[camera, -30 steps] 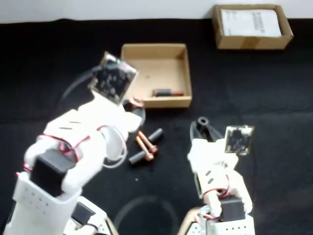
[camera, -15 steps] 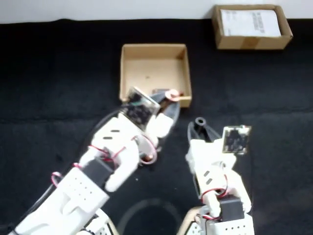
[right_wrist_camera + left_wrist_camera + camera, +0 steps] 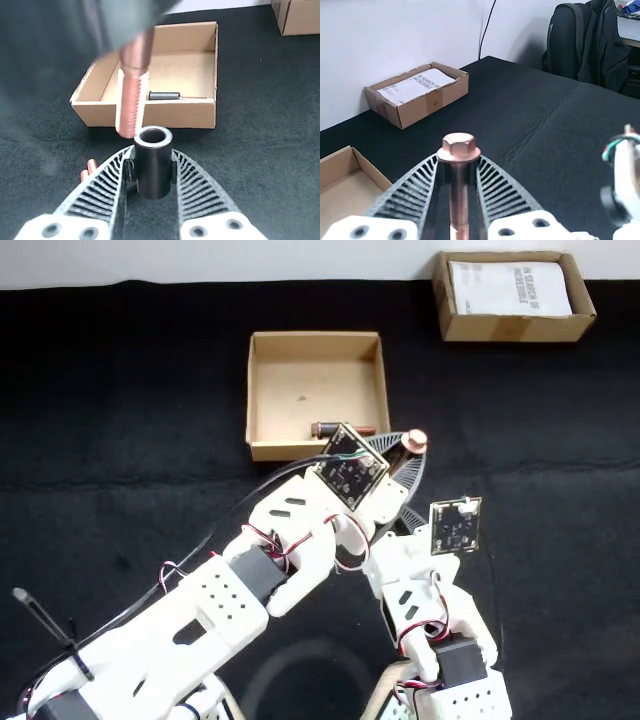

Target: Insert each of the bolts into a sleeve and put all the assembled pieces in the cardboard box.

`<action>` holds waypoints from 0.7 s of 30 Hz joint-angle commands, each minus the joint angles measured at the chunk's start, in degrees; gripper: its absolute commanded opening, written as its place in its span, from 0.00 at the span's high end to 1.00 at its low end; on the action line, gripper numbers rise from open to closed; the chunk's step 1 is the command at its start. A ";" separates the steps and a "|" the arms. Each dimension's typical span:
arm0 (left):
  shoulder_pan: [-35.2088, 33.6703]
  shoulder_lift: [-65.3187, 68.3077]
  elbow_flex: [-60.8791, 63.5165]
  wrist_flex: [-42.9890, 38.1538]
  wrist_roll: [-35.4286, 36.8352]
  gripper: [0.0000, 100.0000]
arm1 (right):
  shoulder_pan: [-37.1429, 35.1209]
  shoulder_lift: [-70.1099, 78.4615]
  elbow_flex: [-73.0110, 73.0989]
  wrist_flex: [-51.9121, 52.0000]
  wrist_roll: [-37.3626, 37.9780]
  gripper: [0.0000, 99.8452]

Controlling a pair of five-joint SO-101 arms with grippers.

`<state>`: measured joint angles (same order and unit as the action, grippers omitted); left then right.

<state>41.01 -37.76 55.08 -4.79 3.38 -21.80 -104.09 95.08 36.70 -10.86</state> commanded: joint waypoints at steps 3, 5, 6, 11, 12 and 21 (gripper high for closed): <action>0.31 -0.22 0.92 -0.97 -0.18 0.99 | -0.31 -0.40 -2.15 -0.31 0.44 0.99; 0.31 -0.13 0.92 -0.97 -0.18 0.99 | -0.31 -0.40 -3.82 0.84 0.44 0.99; 0.31 -0.13 0.84 -0.97 -0.18 0.99 | -0.31 -0.40 -4.26 1.36 0.44 0.99; 0.13 3.56 0.31 -5.36 -0.44 0.99 | -2.51 -0.40 -4.79 2.86 0.44 0.99; -0.66 5.05 -0.57 -6.42 -0.26 0.99 | -3.30 -0.40 -4.79 2.86 0.44 0.99; -1.54 10.68 -2.51 -6.59 -0.09 0.99 | -4.44 -0.40 -4.88 2.77 0.70 0.99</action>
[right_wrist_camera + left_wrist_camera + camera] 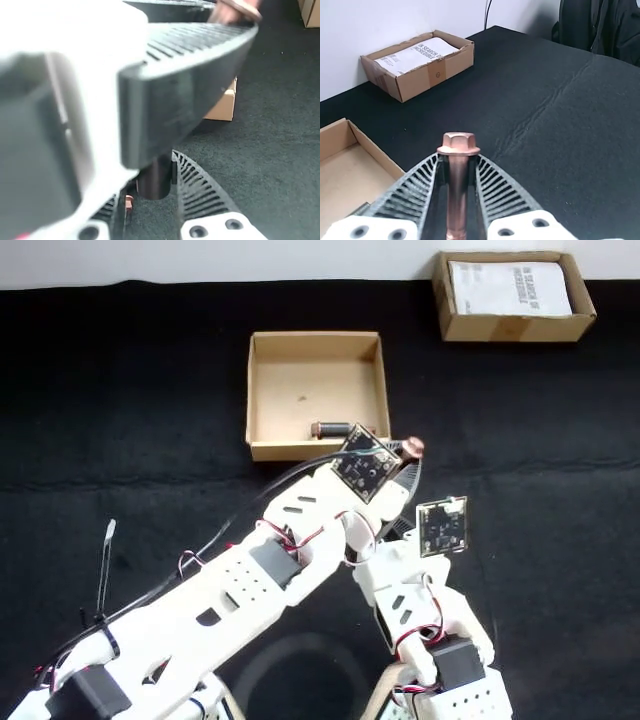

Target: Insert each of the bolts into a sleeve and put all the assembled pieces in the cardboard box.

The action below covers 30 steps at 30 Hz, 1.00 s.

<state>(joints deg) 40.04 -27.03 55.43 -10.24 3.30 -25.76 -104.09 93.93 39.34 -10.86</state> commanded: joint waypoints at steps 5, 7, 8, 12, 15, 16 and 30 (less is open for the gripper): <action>-1.19 -0.40 -1.36 -1.14 -0.35 0.99 | 0.84 -0.40 -3.82 -0.04 0.79 0.99; -1.89 -0.48 -1.19 -1.14 -0.26 0.99 | 2.68 -0.40 -3.82 -0.13 0.79 0.99; -1.98 -0.48 -1.27 -1.14 -0.26 0.99 | 3.56 -0.40 -3.82 -0.13 0.79 0.99; -4.09 -1.80 -1.63 -1.14 -0.18 0.99 | 5.14 -0.40 -3.82 -0.13 0.88 0.99; -5.49 -3.30 -1.27 -1.14 -0.09 0.99 | 5.14 -0.40 -3.91 -0.13 0.88 0.99; -5.67 -3.30 -1.27 -1.14 0.00 0.99 | 5.05 -0.40 -3.91 -0.13 0.88 0.99; -3.12 -2.15 -1.27 8.88 3.52 0.99 | 4.97 -0.40 -3.82 -0.13 2.64 0.99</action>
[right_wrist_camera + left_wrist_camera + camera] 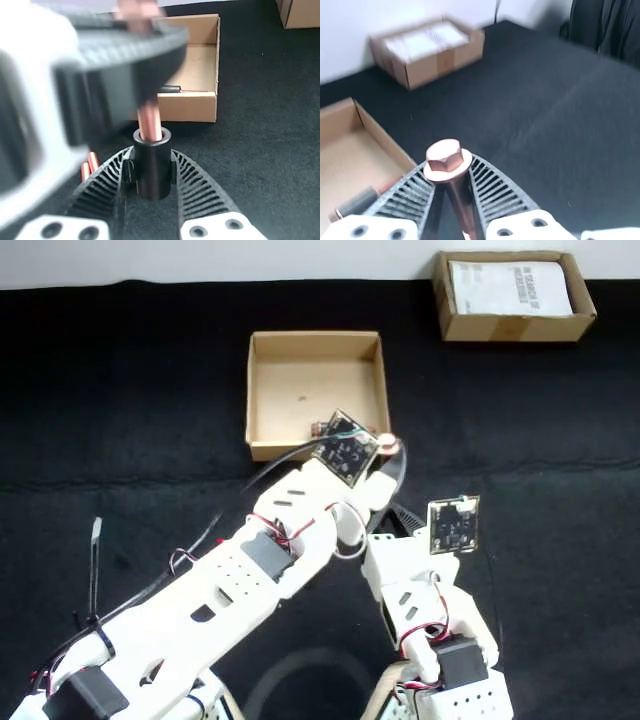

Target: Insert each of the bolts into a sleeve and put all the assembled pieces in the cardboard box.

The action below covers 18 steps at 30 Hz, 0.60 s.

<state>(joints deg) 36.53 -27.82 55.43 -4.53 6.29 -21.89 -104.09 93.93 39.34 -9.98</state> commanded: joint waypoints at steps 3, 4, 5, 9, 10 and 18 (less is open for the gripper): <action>0.92 -1.36 -1.27 5.63 0.53 0.99 | 1.10 -0.40 -3.74 -0.13 2.64 0.99; 1.01 -1.36 -1.27 5.89 0.53 0.99 | 1.10 -0.40 -3.56 -0.13 2.64 0.99; 1.01 -1.36 -1.27 5.80 0.53 0.99 | 1.10 -0.40 -3.47 -0.13 2.73 0.99; 0.75 -1.45 -1.45 6.42 0.70 0.87 | 1.10 -0.40 -3.47 -0.13 2.73 0.99; 0.66 -1.63 -1.80 7.82 0.70 0.84 | 1.10 -0.40 -3.56 -0.13 2.73 0.99; 2.68 -16.57 -2.86 26.37 0.44 0.88 | 1.36 -0.40 -3.82 -0.13 4.66 0.99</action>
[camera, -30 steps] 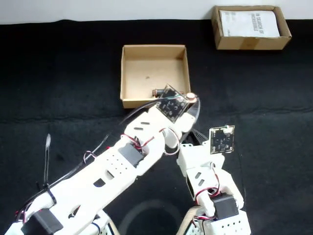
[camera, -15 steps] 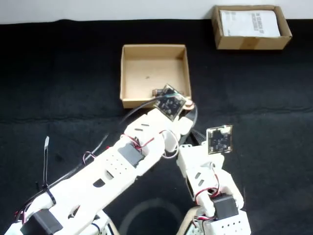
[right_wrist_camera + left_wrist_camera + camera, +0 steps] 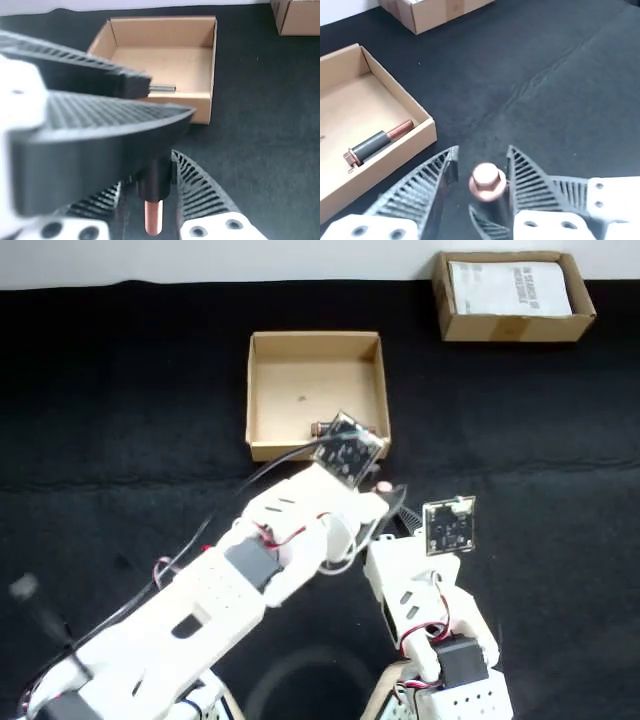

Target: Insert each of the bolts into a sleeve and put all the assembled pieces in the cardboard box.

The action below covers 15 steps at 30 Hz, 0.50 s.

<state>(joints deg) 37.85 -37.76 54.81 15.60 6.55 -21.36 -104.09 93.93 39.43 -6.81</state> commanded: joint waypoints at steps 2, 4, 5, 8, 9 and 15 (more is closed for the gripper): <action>1.45 -11.91 -2.59 11.87 0.09 0.90 | 0.84 -0.40 -3.91 -0.31 1.58 0.99; 1.19 -18.68 -2.59 17.58 0.09 0.91 | 0.84 -0.40 -3.91 -1.36 1.58 0.99; 1.01 -22.90 -2.59 20.75 0.09 0.92 | 0.92 -0.31 -3.91 -1.98 1.58 0.99; 1.01 -37.05 -2.68 27.78 0.09 0.97 | 1.19 -0.13 -3.91 -3.38 1.76 0.99; 1.01 -42.15 -2.68 29.10 0.09 0.99 | 1.19 0.66 -3.91 -3.56 2.73 0.99; -3.12 -62.73 -2.15 39.12 -2.37 0.99 | 1.54 12.97 -12.35 -7.60 5.27 0.99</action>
<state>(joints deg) 38.20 -92.79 54.73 49.19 6.29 -20.48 -96.97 90.15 34.86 -2.42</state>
